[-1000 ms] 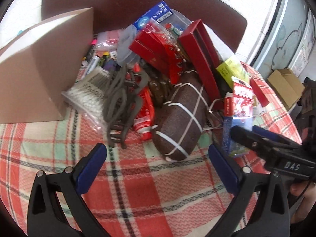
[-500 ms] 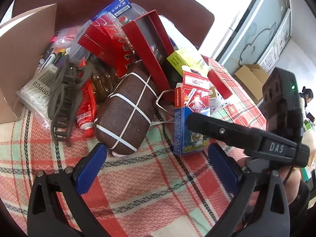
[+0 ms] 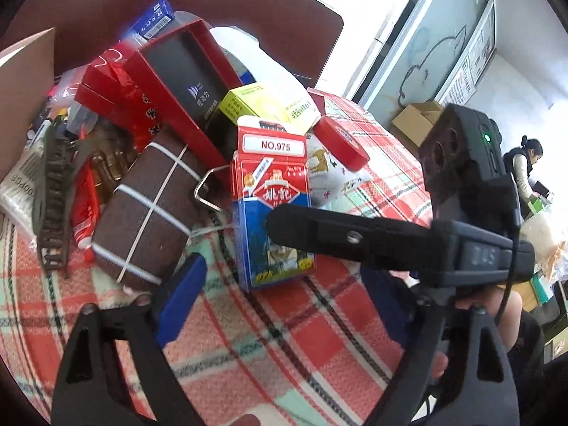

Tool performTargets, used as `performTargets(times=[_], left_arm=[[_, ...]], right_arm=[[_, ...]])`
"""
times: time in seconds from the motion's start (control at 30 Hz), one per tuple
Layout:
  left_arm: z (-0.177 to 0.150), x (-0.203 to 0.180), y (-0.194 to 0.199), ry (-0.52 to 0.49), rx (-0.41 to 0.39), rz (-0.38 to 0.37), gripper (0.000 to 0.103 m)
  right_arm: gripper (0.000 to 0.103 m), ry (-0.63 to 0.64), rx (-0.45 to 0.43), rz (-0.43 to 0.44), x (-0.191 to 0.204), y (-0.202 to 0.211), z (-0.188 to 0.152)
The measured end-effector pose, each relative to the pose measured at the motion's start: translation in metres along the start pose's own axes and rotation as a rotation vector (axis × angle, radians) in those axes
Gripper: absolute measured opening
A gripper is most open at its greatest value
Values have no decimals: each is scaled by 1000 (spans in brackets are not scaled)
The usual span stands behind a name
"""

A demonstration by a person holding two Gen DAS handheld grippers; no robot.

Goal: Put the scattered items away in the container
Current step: 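Grasp the tiger-print card box with the right gripper and lift it, then carry the card box over the white box and release it inside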

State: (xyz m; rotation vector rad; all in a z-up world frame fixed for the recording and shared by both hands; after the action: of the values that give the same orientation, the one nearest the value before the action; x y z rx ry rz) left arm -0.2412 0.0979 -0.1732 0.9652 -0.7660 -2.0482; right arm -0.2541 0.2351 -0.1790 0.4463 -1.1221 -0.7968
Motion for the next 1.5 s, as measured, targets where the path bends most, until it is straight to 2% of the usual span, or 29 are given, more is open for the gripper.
performTargets(times=[0.07,0.13,0.23,0.3,0.37,0.4,0.43,0.47,0.7,1.0,1.3,1.5], left_arm=[[6,4,-4,23,5,-2,71],[11,8,-10,34,15,-5,71],[17,10,-18,29,27,-1,69],[19,10,-25,25,40,-3,60],[20,8,-30,17,54,-8,57],[21,6,-35,12,64,-9,57],[21,5,-39,6,74,-8,56],[21,3,-42,3,81,-20,52],[25,-8,-38,-36,69,-15,52],[24,-17,-9,-55,16,-3,52],[2,-10,47,-31,-76,15,52],[-4,18,91,13,-144,34,52]], right_arm=[[100,22,2,15,1,0,3],[95,47,15,33,5,-3,7],[85,70,38,34,1,-8,5],[75,85,50,37,1,-13,7],[73,95,66,46,1,-18,6],[68,102,76,49,2,-21,6],[67,104,81,32,2,-24,6],[62,106,85,29,2,-26,6],[62,122,55,26,12,-17,3],[62,157,20,27,42,0,-1],[62,252,14,20,110,-2,-9],[62,338,36,15,154,-18,-11]])
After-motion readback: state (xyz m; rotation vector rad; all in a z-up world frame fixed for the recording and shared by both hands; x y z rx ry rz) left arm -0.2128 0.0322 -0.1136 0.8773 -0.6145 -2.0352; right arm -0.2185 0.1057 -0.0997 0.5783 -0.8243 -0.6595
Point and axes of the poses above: each gripper's, at about its wrist camera, not at the fingertips, and y roughly against the way its jaws point, x to its left, z to its top, the point moved 3 cm from there along -y, roughly the way its jaws point, and after that the axes turned 11 degrees about x, right-handed, at the moved point
